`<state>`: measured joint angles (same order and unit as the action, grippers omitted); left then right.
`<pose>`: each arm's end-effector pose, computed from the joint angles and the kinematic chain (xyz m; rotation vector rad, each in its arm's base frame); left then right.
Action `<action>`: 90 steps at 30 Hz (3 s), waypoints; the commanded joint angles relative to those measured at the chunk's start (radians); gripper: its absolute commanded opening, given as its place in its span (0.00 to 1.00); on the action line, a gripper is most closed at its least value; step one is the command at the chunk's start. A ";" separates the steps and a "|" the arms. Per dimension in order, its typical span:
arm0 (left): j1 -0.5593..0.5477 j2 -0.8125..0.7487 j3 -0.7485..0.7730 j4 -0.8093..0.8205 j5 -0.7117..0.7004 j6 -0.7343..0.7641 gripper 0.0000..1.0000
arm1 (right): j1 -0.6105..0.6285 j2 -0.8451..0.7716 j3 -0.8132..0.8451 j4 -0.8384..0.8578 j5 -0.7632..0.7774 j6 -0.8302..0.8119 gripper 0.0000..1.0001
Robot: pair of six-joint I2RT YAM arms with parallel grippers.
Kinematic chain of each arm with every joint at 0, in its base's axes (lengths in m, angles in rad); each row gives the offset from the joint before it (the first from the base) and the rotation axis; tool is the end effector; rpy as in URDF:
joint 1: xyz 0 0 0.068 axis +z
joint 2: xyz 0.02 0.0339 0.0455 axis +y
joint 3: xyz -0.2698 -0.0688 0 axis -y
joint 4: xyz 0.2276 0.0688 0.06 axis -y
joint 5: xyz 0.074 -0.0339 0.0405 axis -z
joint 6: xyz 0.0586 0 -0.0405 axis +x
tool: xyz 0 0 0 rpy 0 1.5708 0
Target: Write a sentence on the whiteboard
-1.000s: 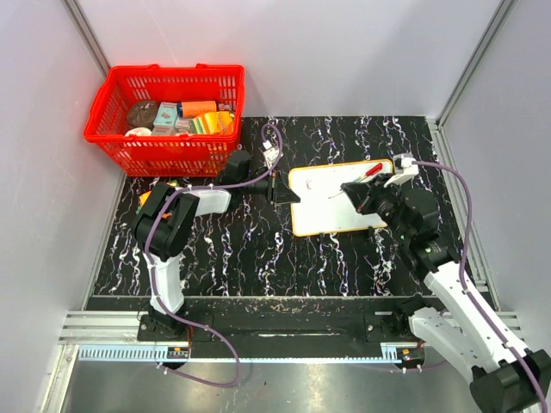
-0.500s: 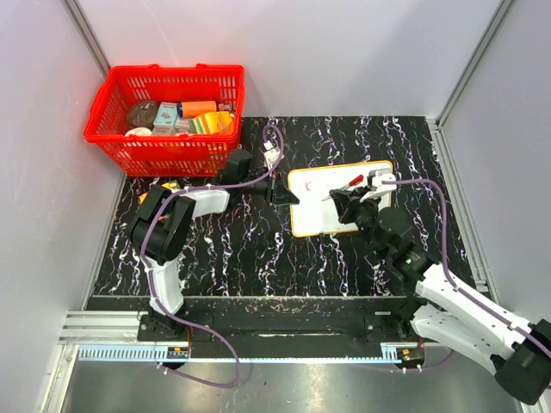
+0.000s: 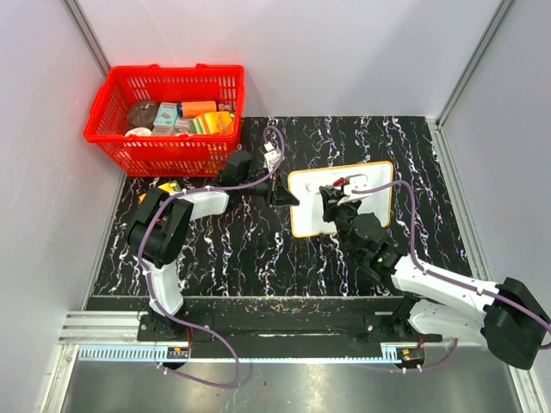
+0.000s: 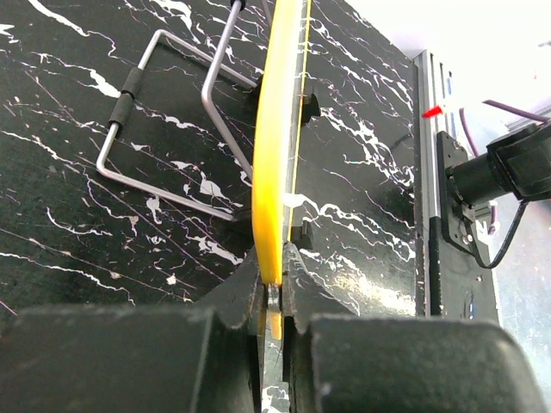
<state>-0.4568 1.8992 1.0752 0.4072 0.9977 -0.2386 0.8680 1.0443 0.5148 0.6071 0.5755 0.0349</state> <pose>0.3394 -0.2217 0.1998 0.8952 1.8539 -1.4242 0.1756 0.1579 0.2931 -0.1615 1.5042 0.2957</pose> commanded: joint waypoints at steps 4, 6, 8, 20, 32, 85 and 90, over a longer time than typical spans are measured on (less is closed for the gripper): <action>-0.016 -0.043 -0.052 -0.079 -0.071 0.128 0.00 | 0.006 0.017 0.007 0.143 0.040 -0.030 0.00; -0.016 -0.031 -0.041 -0.088 -0.077 0.105 0.00 | 0.006 0.025 0.002 0.166 0.020 -0.066 0.00; -0.016 -0.013 -0.018 -0.114 -0.094 0.094 0.00 | 0.006 0.031 -0.013 0.189 0.008 -0.072 0.00; 0.017 0.040 0.005 -0.128 -0.111 0.039 0.00 | 0.005 0.076 -0.024 0.221 0.025 -0.070 0.00; 0.030 0.069 0.011 -0.105 -0.076 0.005 0.00 | 0.005 0.080 -0.098 0.368 0.029 -0.089 0.00; 0.030 0.097 0.011 -0.093 -0.039 0.007 0.00 | -0.092 0.457 0.007 0.652 0.003 -0.055 0.00; 0.030 0.095 0.012 -0.093 -0.039 0.007 0.00 | -0.098 0.457 0.010 0.649 -0.020 -0.043 0.00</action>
<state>-0.4206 1.9484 1.0992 0.3756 1.0172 -0.3378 0.7822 1.4956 0.4847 1.1931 0.5407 -0.0277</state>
